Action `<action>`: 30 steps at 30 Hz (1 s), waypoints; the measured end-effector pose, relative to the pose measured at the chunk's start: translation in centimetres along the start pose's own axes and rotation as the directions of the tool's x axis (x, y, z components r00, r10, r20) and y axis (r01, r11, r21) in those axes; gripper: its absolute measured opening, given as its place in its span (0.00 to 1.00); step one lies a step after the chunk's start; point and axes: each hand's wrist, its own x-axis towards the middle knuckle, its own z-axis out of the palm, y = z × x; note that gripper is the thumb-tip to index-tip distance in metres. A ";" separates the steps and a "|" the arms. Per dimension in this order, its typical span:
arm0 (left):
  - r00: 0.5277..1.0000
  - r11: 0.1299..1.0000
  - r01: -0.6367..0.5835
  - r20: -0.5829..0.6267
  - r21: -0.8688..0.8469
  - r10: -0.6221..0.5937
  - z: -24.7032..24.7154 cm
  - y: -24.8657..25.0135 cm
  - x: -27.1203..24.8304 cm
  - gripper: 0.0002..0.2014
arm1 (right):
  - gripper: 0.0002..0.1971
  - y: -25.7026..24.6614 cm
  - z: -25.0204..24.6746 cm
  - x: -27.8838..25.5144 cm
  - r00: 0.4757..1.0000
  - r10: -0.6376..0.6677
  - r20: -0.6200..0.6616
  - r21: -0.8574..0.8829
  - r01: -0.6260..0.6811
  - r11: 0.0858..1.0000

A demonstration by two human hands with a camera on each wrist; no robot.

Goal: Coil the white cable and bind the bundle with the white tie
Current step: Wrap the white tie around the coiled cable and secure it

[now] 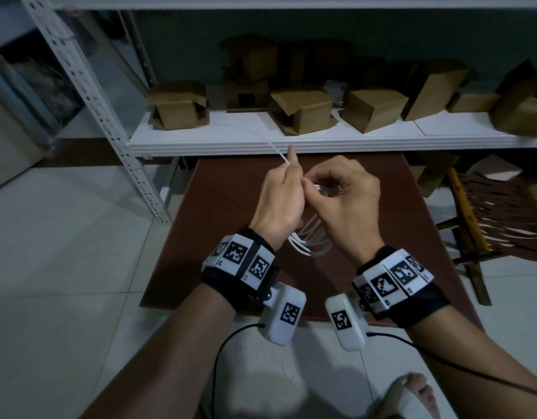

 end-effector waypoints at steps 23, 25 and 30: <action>0.991 0.975 0.131 0.005 -0.178 -0.132 0.5 -0.5 0.4 0.13 | 0.02 0.0 -0.4 -0.3 0.999 -0.030 -0.012 -0.045 0.030 0.999; 0.989 0.970 0.139 -0.013 -0.197 -0.144 0.6 -0.5 0.5 0.11 | 0.02 0.0 -0.3 -0.3 1.000 -0.026 -0.009 -0.049 0.026 0.998; 0.996 0.986 0.080 -0.018 -0.148 -0.084 0.6 -0.6 0.5 0.13 | 0.03 -0.1 -0.3 -0.1 1.000 -0.020 -0.011 -0.037 0.019 0.999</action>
